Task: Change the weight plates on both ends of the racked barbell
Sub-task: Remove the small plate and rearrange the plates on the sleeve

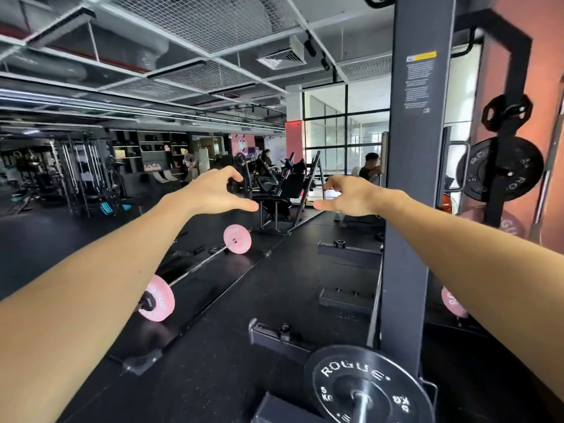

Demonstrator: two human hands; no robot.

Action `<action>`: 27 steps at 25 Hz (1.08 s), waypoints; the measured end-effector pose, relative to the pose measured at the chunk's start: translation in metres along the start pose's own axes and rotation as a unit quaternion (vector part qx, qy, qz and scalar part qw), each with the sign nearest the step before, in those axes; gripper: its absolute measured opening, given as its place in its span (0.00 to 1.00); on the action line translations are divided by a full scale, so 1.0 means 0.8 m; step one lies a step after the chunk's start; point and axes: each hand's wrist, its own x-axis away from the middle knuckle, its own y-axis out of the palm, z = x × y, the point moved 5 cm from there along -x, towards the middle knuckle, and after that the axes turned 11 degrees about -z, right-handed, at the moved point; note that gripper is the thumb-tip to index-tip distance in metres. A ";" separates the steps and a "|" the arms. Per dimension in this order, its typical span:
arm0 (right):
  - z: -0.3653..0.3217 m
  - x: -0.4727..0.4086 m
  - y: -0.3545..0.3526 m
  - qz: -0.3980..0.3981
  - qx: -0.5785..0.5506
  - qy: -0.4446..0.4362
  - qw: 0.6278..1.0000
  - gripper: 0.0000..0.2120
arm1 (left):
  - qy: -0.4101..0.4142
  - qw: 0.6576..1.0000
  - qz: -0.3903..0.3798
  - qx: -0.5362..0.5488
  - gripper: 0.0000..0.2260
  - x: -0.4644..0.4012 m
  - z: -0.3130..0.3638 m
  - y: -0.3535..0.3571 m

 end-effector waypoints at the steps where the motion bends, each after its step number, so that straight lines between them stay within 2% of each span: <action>1: 0.009 -0.015 0.000 0.004 -0.002 0.002 1.000 0.32 | 0.007 1.000 -0.002 0.001 0.35 -0.018 -0.001 0.005; 8: 0.111 -0.065 -0.006 0.043 -0.043 0.054 0.997 0.37 | 0.055 0.998 -0.030 0.016 0.37 -0.140 0.022 0.078; 12: 0.182 -0.037 0.000 0.073 -0.061 0.119 0.988 0.33 | 0.091 0.992 -0.073 0.041 0.35 -0.177 0.055 0.140; 15: 0.245 -0.006 0.033 0.082 -0.060 0.173 0.980 0.34 | 0.117 0.985 -0.110 0.061 0.36 -0.184 0.073 0.198; 20: 0.318 0.040 0.142 0.068 -0.065 0.235 0.967 0.32 | 0.121 0.975 -0.174 0.064 0.38 -0.159 0.045 0.334; 27: 0.399 0.070 0.370 0.040 -0.062 0.264 0.962 0.35 | 0.103 0.967 -0.216 0.087 0.40 -0.112 -0.057 0.558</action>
